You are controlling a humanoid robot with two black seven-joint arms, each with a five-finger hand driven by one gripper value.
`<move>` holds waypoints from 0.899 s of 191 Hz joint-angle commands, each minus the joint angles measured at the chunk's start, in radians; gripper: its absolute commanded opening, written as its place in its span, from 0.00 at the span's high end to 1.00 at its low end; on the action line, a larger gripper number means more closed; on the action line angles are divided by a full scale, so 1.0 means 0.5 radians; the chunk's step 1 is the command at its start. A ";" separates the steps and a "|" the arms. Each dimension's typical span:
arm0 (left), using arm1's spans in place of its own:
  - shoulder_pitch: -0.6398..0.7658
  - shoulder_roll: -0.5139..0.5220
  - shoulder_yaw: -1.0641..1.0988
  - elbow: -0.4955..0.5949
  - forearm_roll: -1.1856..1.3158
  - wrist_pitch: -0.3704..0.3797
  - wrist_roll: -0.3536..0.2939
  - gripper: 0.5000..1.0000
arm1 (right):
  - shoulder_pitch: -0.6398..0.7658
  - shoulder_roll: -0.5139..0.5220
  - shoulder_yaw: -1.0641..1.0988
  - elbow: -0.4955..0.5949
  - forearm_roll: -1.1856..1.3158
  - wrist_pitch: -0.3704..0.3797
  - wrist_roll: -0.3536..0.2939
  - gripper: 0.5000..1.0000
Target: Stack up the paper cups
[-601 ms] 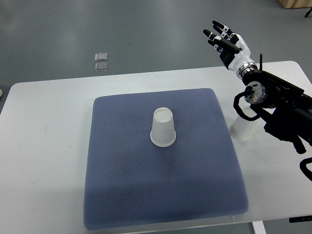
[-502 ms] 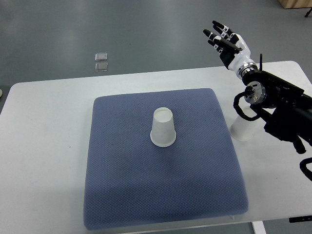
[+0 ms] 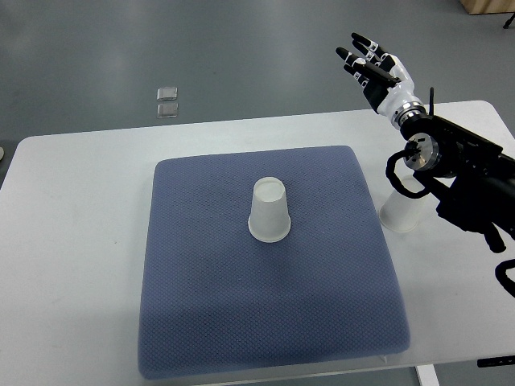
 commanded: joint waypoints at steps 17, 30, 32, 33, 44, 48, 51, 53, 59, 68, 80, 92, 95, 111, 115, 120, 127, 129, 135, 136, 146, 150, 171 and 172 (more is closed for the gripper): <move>0.000 0.000 -0.002 0.002 0.000 -0.001 0.000 0.00 | 0.006 0.000 0.001 -0.003 -0.003 0.000 0.000 0.17; 0.000 0.000 -0.002 0.002 0.000 -0.001 0.000 0.00 | 0.009 0.000 -0.002 -0.003 -0.003 -0.006 0.000 0.17; 0.000 0.000 -0.002 0.002 0.000 -0.001 0.000 0.00 | 0.009 0.000 -0.002 0.000 -0.003 -0.006 0.000 0.17; 0.000 0.000 -0.002 0.002 0.000 -0.001 0.000 0.00 | 0.009 0.000 -0.002 -0.003 -0.003 -0.009 0.000 0.17; 0.000 0.000 -0.002 0.002 0.000 -0.001 0.000 0.00 | 0.009 0.000 -0.002 -0.003 -0.003 -0.025 0.000 0.17; 0.000 0.000 -0.002 0.002 0.000 -0.001 0.000 0.00 | 0.009 0.000 -0.002 -0.003 -0.003 -0.025 0.000 0.17; 0.000 0.000 -0.002 0.002 0.000 -0.001 0.000 0.00 | 0.009 0.000 -0.002 -0.003 -0.006 -0.028 0.000 0.17; 0.000 0.000 -0.002 0.002 0.000 -0.001 0.000 0.00 | 0.009 0.000 -0.002 -0.003 -0.006 -0.028 0.000 0.17; 0.000 0.000 -0.002 -0.001 0.000 -0.001 0.000 0.00 | 0.009 0.000 -0.002 -0.009 -0.006 -0.028 0.000 0.17; 0.000 0.000 -0.002 0.002 0.000 -0.001 0.000 0.00 | 0.009 0.000 -0.002 -0.015 -0.006 -0.028 0.000 0.17; 0.000 0.000 -0.002 0.002 0.000 -0.001 0.000 0.00 | 0.009 0.003 -0.002 -0.018 -0.006 -0.028 0.000 0.17; 0.000 0.000 -0.002 0.002 0.000 -0.001 0.000 0.00 | 0.009 0.003 -0.002 -0.018 -0.003 -0.028 0.000 0.17; 0.000 0.000 -0.002 0.002 0.000 -0.001 0.000 0.00 | 0.009 -0.006 -0.002 -0.009 -0.003 -0.031 0.000 0.17; 0.000 0.000 -0.002 0.002 0.000 -0.001 0.000 0.00 | 0.003 -0.025 -0.005 0.018 -0.006 -0.025 0.000 0.17; 0.000 0.000 -0.002 0.002 0.000 -0.001 0.000 0.00 | 0.003 -0.028 -0.005 0.018 -0.006 -0.025 0.000 0.17; 0.000 0.000 -0.002 0.002 0.000 -0.001 0.000 0.00 | 0.003 -0.028 -0.011 0.018 -0.015 -0.025 0.000 0.17; 0.000 0.000 -0.002 0.002 0.000 -0.001 0.000 0.00 | 0.003 -0.031 -0.015 0.018 -0.018 -0.022 0.000 0.17; 0.000 0.000 -0.002 0.002 0.000 -0.001 0.000 0.00 | 0.006 -0.031 -0.018 0.018 -0.024 -0.019 0.000 0.17; 0.000 0.000 -0.002 0.002 0.000 -0.001 0.000 0.00 | 0.006 -0.034 -0.021 0.018 -0.031 -0.015 0.000 0.17; 0.000 0.000 -0.002 0.002 0.000 -0.001 0.000 0.00 | 0.009 -0.034 -0.021 0.018 -0.031 -0.015 0.000 0.17; 0.000 0.000 -0.002 0.002 0.000 -0.001 0.000 0.00 | 0.018 -0.058 -0.024 0.018 -0.034 -0.006 -0.006 0.17; 0.000 0.000 -0.002 0.002 0.000 -0.001 0.000 0.00 | 0.022 -0.074 -0.024 0.018 -0.034 -0.003 -0.006 0.17; 0.000 0.000 -0.002 -0.001 0.000 -0.001 0.000 0.00 | 0.055 -0.166 -0.048 0.028 -0.055 0.021 -0.018 0.17; 0.000 0.000 -0.002 -0.001 0.000 -0.001 0.000 0.00 | 0.055 -0.166 -0.048 0.028 -0.055 0.021 -0.018 0.17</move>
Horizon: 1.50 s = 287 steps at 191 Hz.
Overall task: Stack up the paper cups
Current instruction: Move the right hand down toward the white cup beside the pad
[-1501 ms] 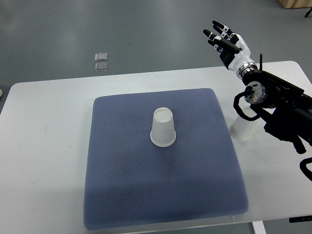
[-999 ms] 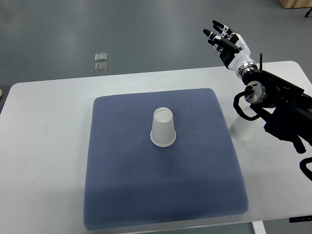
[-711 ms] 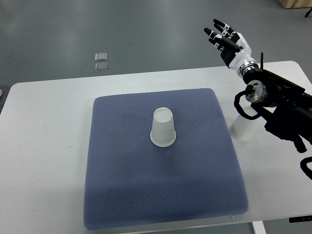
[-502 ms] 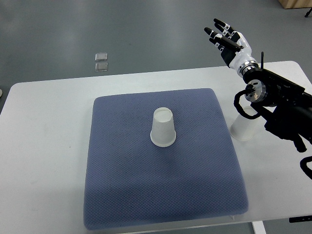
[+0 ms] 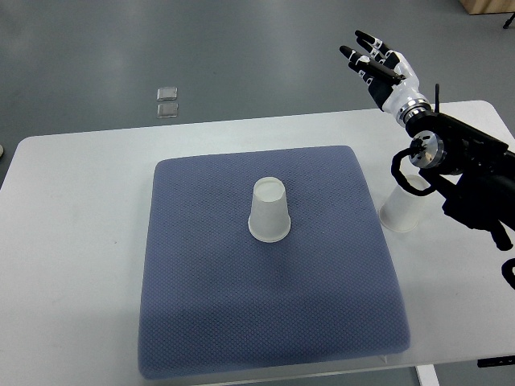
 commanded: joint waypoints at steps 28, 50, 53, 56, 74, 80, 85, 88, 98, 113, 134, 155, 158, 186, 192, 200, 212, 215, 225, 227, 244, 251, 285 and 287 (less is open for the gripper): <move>0.000 0.000 0.000 0.000 0.000 0.000 0.000 0.00 | 0.036 -0.306 -0.104 0.106 -0.369 0.123 -0.012 0.17; 0.000 0.000 0.000 -0.003 0.000 0.000 0.000 0.00 | 0.039 -0.554 -0.187 0.259 -0.771 0.249 -0.012 0.17; 0.000 0.000 0.000 0.000 0.000 0.000 0.000 0.00 | 0.039 -0.607 -0.196 0.287 -0.845 0.279 -0.012 0.17; 0.000 0.000 0.000 -0.003 0.000 0.000 0.000 0.00 | 0.042 -0.634 -0.200 0.302 -0.885 0.292 -0.012 0.17; 0.000 0.000 0.000 0.000 0.000 0.000 0.000 0.00 | 0.069 -0.837 -0.209 0.400 -1.219 0.399 -0.015 0.17; 0.000 0.000 0.000 -0.003 0.000 0.000 0.000 0.00 | 0.072 -0.898 -0.209 0.434 -1.323 0.436 -0.015 0.17; 0.000 0.000 0.000 -0.003 0.000 0.000 0.000 0.00 | 0.075 -0.938 -0.212 0.455 -1.391 0.463 -0.015 0.17; 0.000 0.000 0.000 0.000 0.000 0.000 0.000 0.00 | 0.075 -0.978 -0.212 0.477 -1.455 0.491 -0.015 0.17; 0.000 0.000 0.000 0.000 0.000 0.000 0.000 0.00 | 0.079 -1.049 -0.218 0.514 -1.578 0.549 -0.012 0.17; 0.000 0.000 0.000 0.000 0.000 0.000 0.000 0.00 | 0.079 -1.168 -0.218 0.609 -1.820 0.678 0.000 0.17; 0.000 0.000 0.000 0.000 0.000 0.000 0.000 0.00 | 0.079 -1.291 -0.218 0.741 -2.155 0.767 0.012 0.17; 0.000 0.000 0.000 0.000 0.000 0.000 0.000 0.00 | 0.075 -1.343 -0.221 0.869 -2.486 0.807 0.037 0.17; 0.000 0.000 0.000 0.000 0.000 0.000 0.000 0.00 | 0.072 -1.346 -0.224 0.885 -2.523 0.807 0.040 0.17; 0.000 0.000 0.000 -0.003 0.000 0.000 0.000 0.00 | 0.069 -1.368 -0.264 1.063 -3.008 0.752 0.065 0.17; 0.000 0.000 0.000 0.000 0.000 0.000 0.000 0.00 | 0.066 -1.371 -0.267 1.106 -3.078 0.746 0.068 0.17; 0.000 0.000 0.000 0.000 0.000 0.000 0.000 0.00 | 0.066 -1.374 -0.279 1.155 -3.121 0.746 0.068 0.17; 0.000 0.000 0.000 0.000 0.000 0.000 0.000 0.00 | 0.075 -1.383 -0.338 1.250 -3.152 0.746 0.065 0.17; 0.000 0.000 0.000 0.000 0.000 0.000 0.003 0.00 | 0.075 -1.383 -0.350 1.262 -3.155 0.746 0.065 0.17; 0.000 0.000 0.000 0.000 0.000 0.000 0.000 0.00 | 0.079 -1.377 -0.393 1.318 -3.201 0.737 0.061 0.17; 0.000 0.000 0.000 0.000 0.000 0.000 0.000 0.00 | 0.079 -1.374 -0.399 1.321 -3.216 0.737 0.058 0.17; 0.000 0.000 0.000 0.000 0.000 0.000 0.000 0.00 | 0.069 -1.343 -0.420 1.318 -3.318 0.654 0.058 0.17; 0.000 0.000 0.000 0.000 0.000 0.000 0.000 0.00 | 0.060 -1.331 -0.424 1.318 -3.333 0.602 0.055 0.17; 0.000 0.000 0.000 0.000 0.000 0.000 0.000 0.00 | 0.057 -1.294 -0.562 1.299 -3.364 0.454 0.040 0.17; 0.000 0.000 0.000 0.000 0.000 0.000 0.000 0.00 | 0.057 -1.294 -0.568 1.296 -3.364 0.439 0.040 0.17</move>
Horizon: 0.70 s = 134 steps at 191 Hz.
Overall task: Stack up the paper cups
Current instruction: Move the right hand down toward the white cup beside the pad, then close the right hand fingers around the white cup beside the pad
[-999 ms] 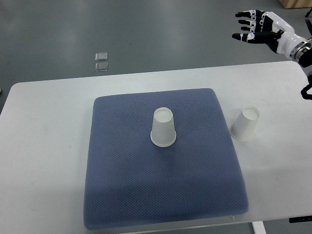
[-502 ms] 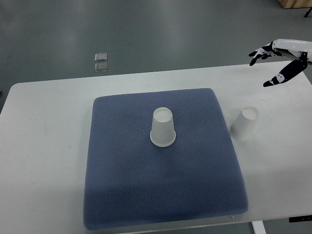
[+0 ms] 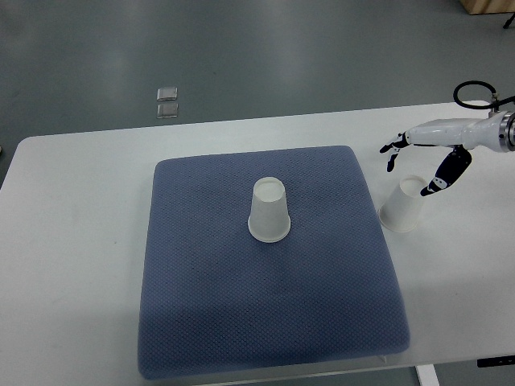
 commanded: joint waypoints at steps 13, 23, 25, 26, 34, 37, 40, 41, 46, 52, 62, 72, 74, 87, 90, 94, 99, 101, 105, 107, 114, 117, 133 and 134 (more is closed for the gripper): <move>0.000 0.000 0.000 0.000 0.000 0.000 0.000 0.00 | -0.005 0.010 -0.130 -0.022 -0.009 -0.154 -0.003 0.17; 0.000 0.000 0.000 0.000 0.000 0.000 0.000 0.00 | -0.008 0.013 -0.167 -0.035 -0.012 -0.194 -0.003 0.17; 0.000 0.000 0.000 0.000 0.000 0.000 0.000 0.00 | -0.011 0.013 -0.176 -0.041 -0.018 -0.203 -0.003 0.17; 0.000 0.000 0.000 0.000 0.000 0.000 0.000 0.00 | -0.011 0.016 -0.182 -0.047 -0.018 -0.212 -0.003 0.17; 0.000 0.000 0.000 0.000 0.000 0.000 0.000 0.00 | -0.011 0.016 -0.213 -0.074 -0.027 -0.255 -0.003 0.17; 0.000 0.000 0.000 0.000 0.000 0.000 0.000 0.00 | -0.011 0.019 -0.222 -0.081 -0.030 -0.271 -0.003 0.18; 0.000 0.000 0.000 0.000 0.000 0.000 0.000 0.00 | -0.014 0.022 -0.237 -0.093 -0.034 -0.295 -0.003 0.18; 0.000 0.000 0.000 0.000 0.000 0.000 0.000 0.00 | -0.014 0.023 -0.237 -0.093 -0.034 -0.295 -0.003 0.18; 0.000 0.000 0.000 0.000 0.000 0.000 0.000 0.00 | -0.024 0.038 -0.259 -0.105 -0.034 -0.338 -0.003 0.18; 0.000 0.000 0.000 0.000 0.000 0.000 0.000 0.00 | -0.030 0.050 -0.271 -0.111 -0.034 -0.381 -0.003 0.19; 0.000 0.000 0.000 0.000 0.000 0.000 0.000 0.00 | -0.045 0.056 -0.283 -0.127 -0.034 -0.442 -0.003 0.19; 0.000 0.000 0.000 0.000 0.000 0.000 0.000 0.00 | -0.073 0.056 -0.286 -0.151 -0.034 -0.492 -0.003 0.19; 0.000 0.000 0.000 0.000 0.000 0.000 0.000 0.00 | -0.079 0.059 -0.286 -0.157 -0.034 -0.501 -0.003 0.19; 0.000 0.000 0.000 0.000 0.000 0.000 0.000 0.00 | -0.097 0.078 -0.290 -0.191 -0.034 -0.541 -0.006 0.19; 0.000 0.000 0.000 0.000 0.000 0.000 0.000 0.00 | -0.097 0.090 -0.293 -0.203 -0.034 -0.547 -0.006 0.19; 0.000 0.000 0.000 0.000 0.000 0.000 0.000 0.00 | -0.103 0.102 -0.296 -0.210 -0.037 -0.553 -0.006 0.19; 0.000 0.000 0.000 0.000 0.000 0.000 0.003 0.00 | -0.110 0.111 -0.296 -0.219 -0.037 -0.556 -0.006 0.19; 0.000 0.000 0.000 -0.003 0.000 0.000 0.000 0.00 | -0.113 0.115 -0.296 -0.222 -0.037 -0.556 -0.006 0.19; 0.000 0.000 0.000 0.000 0.000 0.000 0.000 0.00 | -0.119 0.118 -0.293 -0.228 -0.034 -0.559 -0.006 0.19; 0.000 0.000 0.000 0.000 0.000 0.000 0.000 0.00 | -0.125 0.118 -0.293 -0.231 -0.034 -0.562 -0.006 0.19; 0.000 0.000 0.000 0.000 0.000 0.000 0.000 0.00 | -0.131 0.124 -0.296 -0.237 -0.034 -0.571 -0.006 0.19; 0.000 0.000 0.000 0.000 0.000 0.000 0.000 0.00 | -0.137 0.127 -0.296 -0.240 -0.034 -0.577 -0.006 0.19; 0.000 0.000 0.000 0.000 0.000 0.000 0.000 0.00 | -0.153 0.130 -0.296 -0.256 -0.034 -0.593 -0.006 0.19; 0.000 0.000 0.000 0.000 0.000 0.000 0.000 0.00 | -0.156 0.130 -0.296 -0.259 -0.037 -0.593 -0.006 0.19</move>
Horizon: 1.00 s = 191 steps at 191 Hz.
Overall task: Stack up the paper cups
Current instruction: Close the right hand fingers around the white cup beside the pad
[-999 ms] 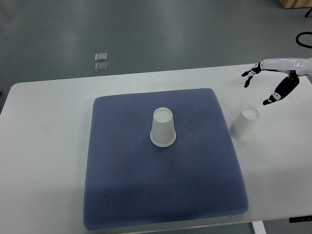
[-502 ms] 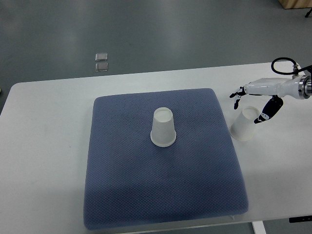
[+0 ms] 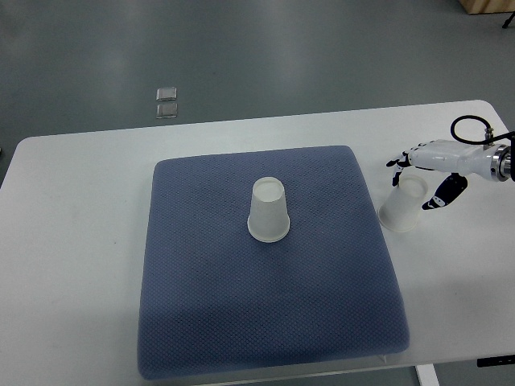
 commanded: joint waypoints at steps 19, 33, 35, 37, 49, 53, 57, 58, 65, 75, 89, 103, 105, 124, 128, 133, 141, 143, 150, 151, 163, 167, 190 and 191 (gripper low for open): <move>0.000 0.000 0.000 0.000 0.000 0.000 0.000 0.00 | -0.036 0.026 -0.001 -0.037 -0.002 -0.028 0.000 0.19; 0.000 0.000 0.000 0.000 0.000 0.000 0.000 0.00 | -0.060 0.045 -0.001 -0.064 -0.002 -0.061 0.000 0.19; 0.000 0.000 0.000 0.000 0.000 0.000 0.000 0.00 | -0.063 0.048 -0.001 -0.067 -0.002 -0.064 0.000 0.20; 0.000 0.000 0.000 0.000 0.000 0.000 0.000 0.00 | -0.066 0.048 -0.001 -0.070 -0.002 -0.068 0.000 0.20; 0.000 0.000 0.000 0.000 0.000 0.000 0.000 0.00 | -0.079 0.066 -0.001 -0.086 -0.002 -0.077 0.000 0.21; 0.000 0.000 0.000 0.000 0.000 0.000 0.000 0.00 | -0.079 0.072 -0.004 -0.095 -0.002 -0.080 0.000 0.22; 0.000 0.000 0.000 0.000 0.000 0.000 0.000 0.00 | -0.088 0.078 -0.004 -0.104 -0.002 -0.080 0.000 0.22; 0.000 0.000 0.000 0.000 0.000 0.000 0.000 0.00 | -0.091 0.085 -0.004 -0.107 -0.002 -0.080 0.000 0.23; 0.000 0.000 0.000 0.000 0.000 0.000 0.000 0.00 | -0.100 0.097 -0.004 -0.116 -0.002 -0.086 0.000 0.23; 0.000 0.000 0.000 0.000 0.000 0.000 0.000 0.00 | -0.109 0.109 -0.004 -0.126 -0.002 -0.107 0.000 0.26; 0.000 0.000 0.000 -0.003 0.000 0.000 0.000 0.00 | -0.112 0.131 -0.004 -0.126 -0.002 -0.114 0.000 0.26; 0.000 0.000 0.000 0.000 0.000 0.000 0.000 0.00 | -0.112 0.140 -0.004 -0.132 -0.002 -0.114 0.000 0.29; 0.000 0.000 0.000 0.000 0.000 0.000 0.000 0.00 | -0.115 0.143 -0.004 -0.135 -0.002 -0.114 0.000 0.30; 0.000 0.000 0.000 0.000 0.000 0.000 0.000 0.00 | -0.115 0.152 -0.017 -0.147 -0.002 -0.114 0.003 0.48; 0.000 0.000 0.000 0.000 0.000 0.000 0.003 0.00 | -0.112 0.152 -0.026 -0.147 -0.002 -0.114 0.003 0.54; 0.000 0.000 0.000 0.000 0.000 0.000 0.000 0.00 | -0.112 0.152 -0.029 -0.150 -0.002 -0.114 0.003 0.56; 0.000 0.000 0.000 0.000 0.000 0.000 0.000 0.00 | -0.112 0.155 -0.029 -0.150 -0.002 -0.114 0.003 0.58; 0.000 0.000 0.000 0.000 0.000 0.000 0.000 0.00 | -0.112 0.155 -0.029 -0.153 -0.002 -0.114 0.003 0.59; 0.000 0.000 0.000 0.000 0.000 0.000 0.000 0.00 | -0.112 0.161 -0.029 -0.153 -0.002 -0.114 0.003 0.64; 0.000 0.000 0.000 0.000 0.000 0.000 0.000 0.00 | -0.112 0.161 -0.029 -0.153 -0.002 -0.114 0.003 0.64; 0.000 0.000 0.000 0.000 0.000 0.000 0.000 0.00 | -0.112 0.164 -0.029 -0.156 -0.002 -0.114 0.003 0.70; 0.000 0.000 0.000 0.000 0.000 0.000 0.000 0.00 | -0.112 0.164 -0.032 -0.159 0.001 -0.114 0.003 0.72; 0.000 0.000 0.000 0.000 0.000 0.000 0.000 0.00 | -0.109 0.164 -0.032 -0.159 -0.002 -0.111 0.003 0.83; 0.000 0.000 0.000 0.000 0.000 0.000 0.000 0.00 | -0.109 0.164 -0.032 -0.159 -0.002 -0.111 0.003 0.83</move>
